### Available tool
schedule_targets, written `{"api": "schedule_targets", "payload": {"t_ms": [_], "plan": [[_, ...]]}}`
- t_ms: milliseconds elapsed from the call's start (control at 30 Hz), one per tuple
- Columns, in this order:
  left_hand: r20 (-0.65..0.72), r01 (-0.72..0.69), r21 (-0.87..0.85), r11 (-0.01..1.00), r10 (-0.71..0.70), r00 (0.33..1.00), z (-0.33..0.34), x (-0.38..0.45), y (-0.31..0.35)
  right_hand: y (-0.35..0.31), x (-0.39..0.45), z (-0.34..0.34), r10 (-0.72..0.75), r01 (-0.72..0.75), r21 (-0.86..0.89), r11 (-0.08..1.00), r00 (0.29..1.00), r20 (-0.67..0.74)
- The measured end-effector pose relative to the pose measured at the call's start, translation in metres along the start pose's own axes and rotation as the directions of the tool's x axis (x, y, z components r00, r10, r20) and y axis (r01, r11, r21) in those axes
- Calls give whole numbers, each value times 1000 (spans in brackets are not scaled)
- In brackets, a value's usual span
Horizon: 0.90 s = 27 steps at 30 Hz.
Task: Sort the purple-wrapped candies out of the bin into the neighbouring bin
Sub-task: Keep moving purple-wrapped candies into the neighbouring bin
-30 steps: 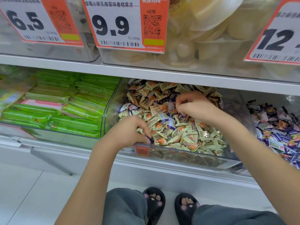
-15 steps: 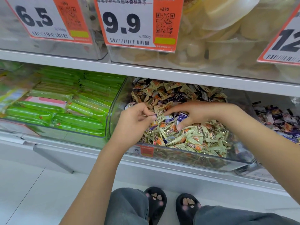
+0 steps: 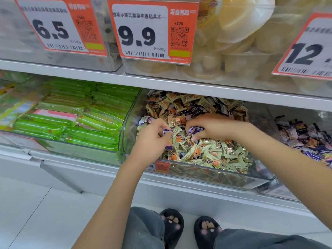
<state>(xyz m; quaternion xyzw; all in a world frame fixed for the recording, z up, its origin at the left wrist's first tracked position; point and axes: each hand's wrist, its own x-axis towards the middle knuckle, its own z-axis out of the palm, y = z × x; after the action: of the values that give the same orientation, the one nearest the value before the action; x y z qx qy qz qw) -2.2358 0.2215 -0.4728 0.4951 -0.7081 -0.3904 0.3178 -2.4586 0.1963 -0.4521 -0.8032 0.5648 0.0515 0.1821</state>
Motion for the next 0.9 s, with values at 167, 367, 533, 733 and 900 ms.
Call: {"api": "schedule_targets", "payload": {"t_ms": [167,367,533,733,900], "plan": [[77,-4,-66,998,9,997,14,5,16,-3,-10,1,124,-86,245,966,982,-143],[279,-86,290,953,1,960,47,34,29,1,-47,-9,350,-100,512,853,838,-419],[369,-116,423,899,-53,928,47,45,24,-9,-80,4,367,-16,594,804,800,-475],[260,-107,340,934,16,965,44,39,18,-8,-99,16,448,69,731,678,750,-487],[223,-89,365,927,6,975,43,29,24,-9,-110,14,514,124,779,614,686,-515]]}}
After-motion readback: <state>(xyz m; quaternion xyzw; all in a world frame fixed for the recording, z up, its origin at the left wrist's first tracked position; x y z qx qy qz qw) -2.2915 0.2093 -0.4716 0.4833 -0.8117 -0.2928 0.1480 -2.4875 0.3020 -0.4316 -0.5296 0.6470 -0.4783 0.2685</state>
